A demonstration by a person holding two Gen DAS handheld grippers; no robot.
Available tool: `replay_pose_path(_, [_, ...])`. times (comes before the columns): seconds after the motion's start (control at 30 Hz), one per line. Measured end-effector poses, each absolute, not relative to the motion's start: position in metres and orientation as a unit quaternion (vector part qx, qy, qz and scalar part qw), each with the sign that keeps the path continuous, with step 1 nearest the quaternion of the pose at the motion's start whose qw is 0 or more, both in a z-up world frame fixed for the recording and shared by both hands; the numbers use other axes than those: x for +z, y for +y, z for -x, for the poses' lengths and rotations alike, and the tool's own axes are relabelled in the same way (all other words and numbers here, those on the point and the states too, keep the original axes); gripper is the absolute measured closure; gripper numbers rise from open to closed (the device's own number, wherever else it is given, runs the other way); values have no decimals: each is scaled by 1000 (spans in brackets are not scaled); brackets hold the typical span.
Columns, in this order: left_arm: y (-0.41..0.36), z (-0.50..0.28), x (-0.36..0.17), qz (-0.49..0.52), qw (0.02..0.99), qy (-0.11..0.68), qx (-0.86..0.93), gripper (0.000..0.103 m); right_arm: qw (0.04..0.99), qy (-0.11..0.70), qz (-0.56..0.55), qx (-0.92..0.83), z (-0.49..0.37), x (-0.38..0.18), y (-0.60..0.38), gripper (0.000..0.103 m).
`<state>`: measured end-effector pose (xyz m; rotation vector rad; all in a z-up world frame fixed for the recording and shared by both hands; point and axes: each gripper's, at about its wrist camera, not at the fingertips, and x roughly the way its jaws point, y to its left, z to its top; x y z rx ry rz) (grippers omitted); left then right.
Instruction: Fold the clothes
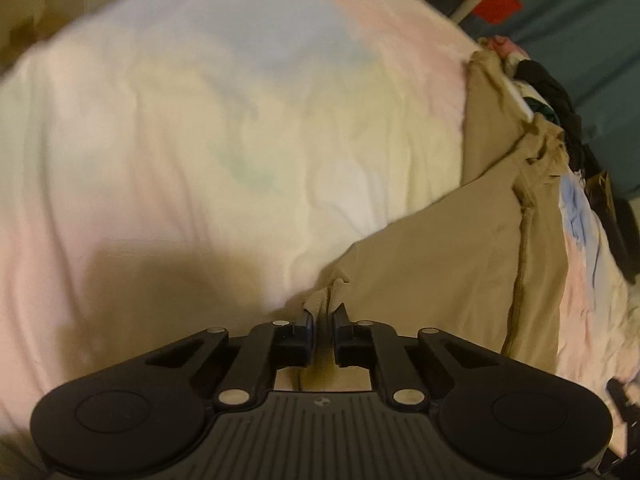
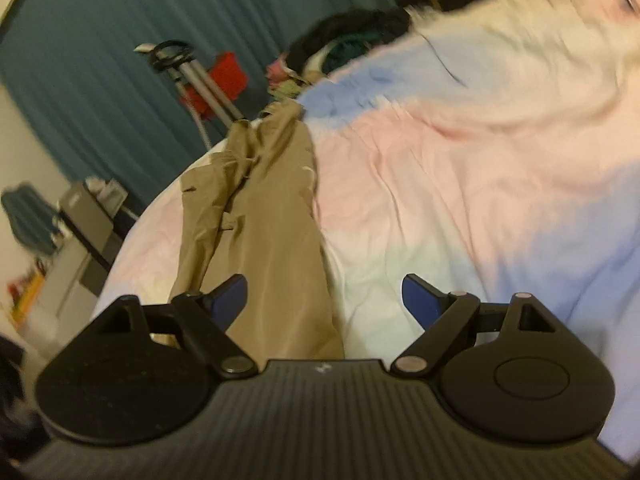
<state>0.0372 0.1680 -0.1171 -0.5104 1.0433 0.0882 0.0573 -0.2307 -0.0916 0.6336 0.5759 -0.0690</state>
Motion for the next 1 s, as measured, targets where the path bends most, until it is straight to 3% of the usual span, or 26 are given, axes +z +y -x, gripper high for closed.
replay_pose_path(0.27, [84, 48, -32, 30, 945, 319, -69, 95, 917, 263, -299, -10, -53, -80, -231, 17])
replay_pose_path(0.47, [11, 77, -43, -74, 924, 330, -179, 95, 914, 258, -314, -8, -50, -77, -236, 17])
replay_pose_path(0.63, [-14, 56, -88, -106, 875, 416, -225, 89, 907, 290, -303, 27, -50, -79, -234, 17])
replay_pose_path(0.73, [-9, 43, -96, -76, 851, 455, -253, 74, 894, 323, -305, 65, -48, -85, -232, 17])
replay_pose_path(0.8, [4, 43, -89, -34, 856, 446, -258, 42, 881, 341, -317, 81, -43, -91, -232, 17])
replay_pose_path(0.87, [24, 42, -82, 20, 861, 438, -258, 27, 868, 352, -338, 93, -40, -98, -234, 17])
replay_pose_path(1.0, [74, 19, -86, 178, 843, 456, -222, 20, 844, 376, -371, 93, -40, -113, -237, 17])
